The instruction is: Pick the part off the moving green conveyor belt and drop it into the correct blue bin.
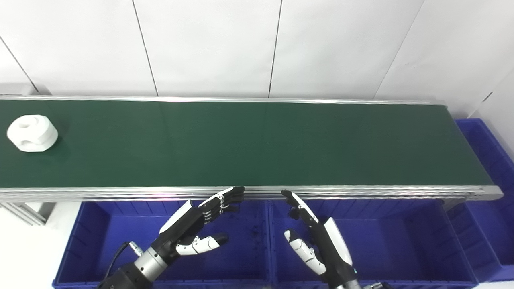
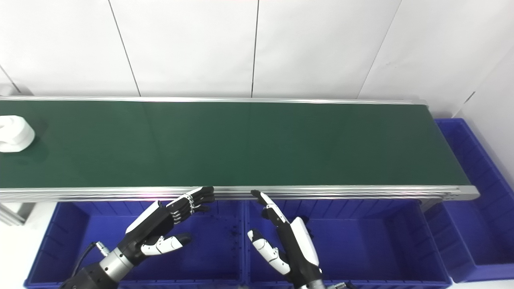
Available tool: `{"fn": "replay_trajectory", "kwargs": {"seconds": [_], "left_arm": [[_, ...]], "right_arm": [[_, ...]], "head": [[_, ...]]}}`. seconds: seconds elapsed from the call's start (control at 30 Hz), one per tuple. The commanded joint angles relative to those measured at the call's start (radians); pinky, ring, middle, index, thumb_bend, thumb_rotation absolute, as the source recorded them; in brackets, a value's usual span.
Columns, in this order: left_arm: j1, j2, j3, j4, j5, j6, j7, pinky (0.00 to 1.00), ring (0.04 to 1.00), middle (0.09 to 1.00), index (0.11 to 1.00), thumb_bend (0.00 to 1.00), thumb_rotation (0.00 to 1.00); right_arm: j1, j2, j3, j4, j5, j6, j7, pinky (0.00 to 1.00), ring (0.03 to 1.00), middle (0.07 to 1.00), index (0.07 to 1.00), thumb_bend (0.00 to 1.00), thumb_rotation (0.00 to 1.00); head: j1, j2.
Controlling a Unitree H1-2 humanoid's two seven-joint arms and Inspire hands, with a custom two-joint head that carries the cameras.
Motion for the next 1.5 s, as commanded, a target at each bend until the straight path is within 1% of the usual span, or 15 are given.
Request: {"fn": "replay_trajectory", "kwargs": {"seconds": [0.0,0.33,0.47,0.77,0.97,1.2,1.23,1.27,1.3,1.33,1.37,1.47], "left_arm": [[-0.009,0.004,0.001,-0.026,-0.022,-0.034,0.004,0.86,0.911,0.934,0.913,0.45,0.61],[-0.011,0.004,-0.001,-0.028,-0.019,-0.034,0.005,0.86,0.911,0.935,0.915,0.46,0.64],[-0.008,0.002,-0.002,-0.028,-0.022,-0.033,0.006,0.85,0.906,0.93,0.91,0.45,0.61],[-0.007,0.004,-0.003,-0.033,-0.021,-0.033,0.005,0.85,0.906,0.931,0.913,0.44,0.61],[-0.007,0.005,-0.003,-0.034,-0.02,-0.032,0.008,0.85,0.907,0.93,0.909,0.46,0.62],[-0.007,0.006,-0.004,-0.031,-0.022,-0.034,0.004,0.85,0.908,0.933,0.913,0.45,0.62],[-0.007,0.005,-0.004,-0.028,-0.022,-0.034,0.004,0.85,0.909,0.933,0.913,0.45,0.62],[-0.007,0.004,-0.004,-0.026,-0.022,-0.034,0.004,0.85,0.909,0.933,0.912,0.46,0.62],[-0.007,0.002,-0.004,-0.023,-0.015,-0.034,0.007,0.85,0.908,0.932,0.912,0.46,0.62],[-0.006,0.001,-0.004,-0.02,-0.01,-0.035,0.008,0.85,0.905,0.931,0.912,0.45,0.61],[-0.005,-0.003,-0.005,-0.013,-0.006,-0.035,0.007,0.85,0.904,0.929,0.912,0.44,0.6],[-0.001,-0.014,-0.009,0.016,0.01,-0.036,0.004,0.85,0.904,0.93,0.914,0.43,0.58]], "right_arm": [[0.002,0.002,-0.004,-0.029,0.002,-0.035,-0.002,0.87,0.907,0.935,0.925,0.48,1.0],[0.002,0.002,-0.003,-0.036,-0.001,-0.027,0.001,0.86,0.908,0.934,0.927,0.48,1.0],[0.003,0.003,-0.003,-0.034,-0.003,-0.032,-0.002,0.86,0.906,0.933,0.924,0.47,1.0],[0.004,0.002,-0.002,-0.035,0.001,-0.029,0.002,0.87,0.908,0.936,0.925,0.46,1.0],[0.004,0.003,-0.002,-0.034,-0.001,-0.027,0.001,0.86,0.906,0.935,0.924,0.45,1.0],[0.006,0.004,-0.002,-0.033,-0.005,-0.03,-0.001,0.86,0.903,0.932,0.923,0.45,1.0],[0.006,0.004,-0.003,-0.03,-0.004,-0.031,-0.002,0.86,0.902,0.932,0.922,0.45,1.0],[0.007,0.004,-0.003,-0.028,-0.002,-0.031,-0.002,0.86,0.903,0.932,0.922,0.46,1.0],[0.006,0.002,-0.003,-0.023,0.0,-0.038,-0.002,0.86,0.905,0.932,0.923,0.46,1.0],[0.006,0.0,-0.003,-0.018,0.002,-0.043,-0.003,0.87,0.907,0.934,0.924,0.46,1.0],[0.005,-0.004,-0.002,-0.007,0.004,-0.054,-0.003,0.87,0.91,0.936,0.927,0.45,1.0],[0.005,-0.013,-0.004,0.034,0.007,-0.091,-0.012,0.87,0.908,0.933,0.927,0.43,1.0]], "head": [[0.002,0.0],[0.005,0.005],[0.005,0.003],[0.005,0.006],[0.004,0.008],[0.009,0.01],[0.019,0.001],[0.019,0.001],[0.039,-0.021],[0.042,-0.025],[0.061,-0.059],[0.098,-0.117]]}}
